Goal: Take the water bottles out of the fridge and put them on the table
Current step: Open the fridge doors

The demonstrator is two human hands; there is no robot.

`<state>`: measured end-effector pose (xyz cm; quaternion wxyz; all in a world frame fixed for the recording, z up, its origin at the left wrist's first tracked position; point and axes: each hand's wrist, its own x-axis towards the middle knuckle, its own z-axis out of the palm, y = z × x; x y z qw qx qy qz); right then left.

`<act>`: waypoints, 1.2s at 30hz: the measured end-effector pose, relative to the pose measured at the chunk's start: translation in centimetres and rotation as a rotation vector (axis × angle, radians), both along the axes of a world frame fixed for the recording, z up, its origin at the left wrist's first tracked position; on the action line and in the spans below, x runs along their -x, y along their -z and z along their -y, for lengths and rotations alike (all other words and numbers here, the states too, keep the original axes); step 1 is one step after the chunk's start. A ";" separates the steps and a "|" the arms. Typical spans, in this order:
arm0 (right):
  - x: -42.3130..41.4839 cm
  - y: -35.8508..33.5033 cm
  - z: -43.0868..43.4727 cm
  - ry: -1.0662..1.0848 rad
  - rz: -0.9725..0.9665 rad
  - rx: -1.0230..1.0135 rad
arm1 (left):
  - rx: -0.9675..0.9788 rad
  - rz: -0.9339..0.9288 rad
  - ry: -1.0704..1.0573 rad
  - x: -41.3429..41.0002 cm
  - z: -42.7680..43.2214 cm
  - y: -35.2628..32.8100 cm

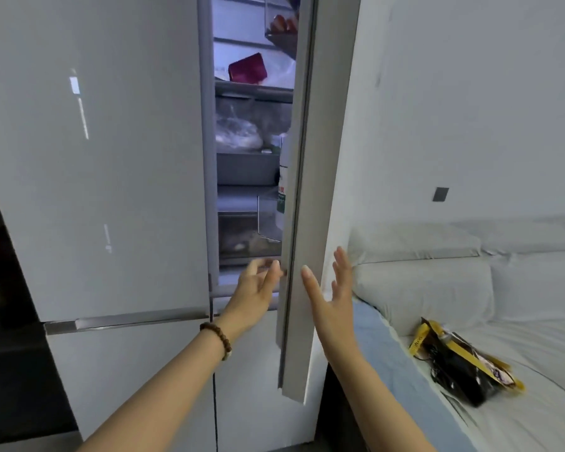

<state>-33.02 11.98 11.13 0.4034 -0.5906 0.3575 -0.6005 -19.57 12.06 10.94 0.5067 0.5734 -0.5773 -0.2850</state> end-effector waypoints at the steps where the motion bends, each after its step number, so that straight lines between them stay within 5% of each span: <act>1: 1.2 -0.8 -0.1 0.006 0.005 0.019 | 0.059 0.029 -0.012 0.8 -0.2 -0.8; 7: 8.6 -4.8 1.1 0.136 -0.010 0.083 | 0.601 0.164 -0.220 5.9 1.5 -6.4; 17: 21.2 -5.9 7.0 0.203 -0.065 0.044 | 0.336 0.300 -0.057 17.4 8.5 -7.9; 31: 30.2 -6.6 11.7 0.147 -0.059 -0.068 | 0.303 0.341 -0.183 26.8 11.7 -7.3; 36: 29.3 -7.6 9.4 0.322 -0.004 0.222 | 0.311 0.297 -0.125 25.3 10.6 -6.6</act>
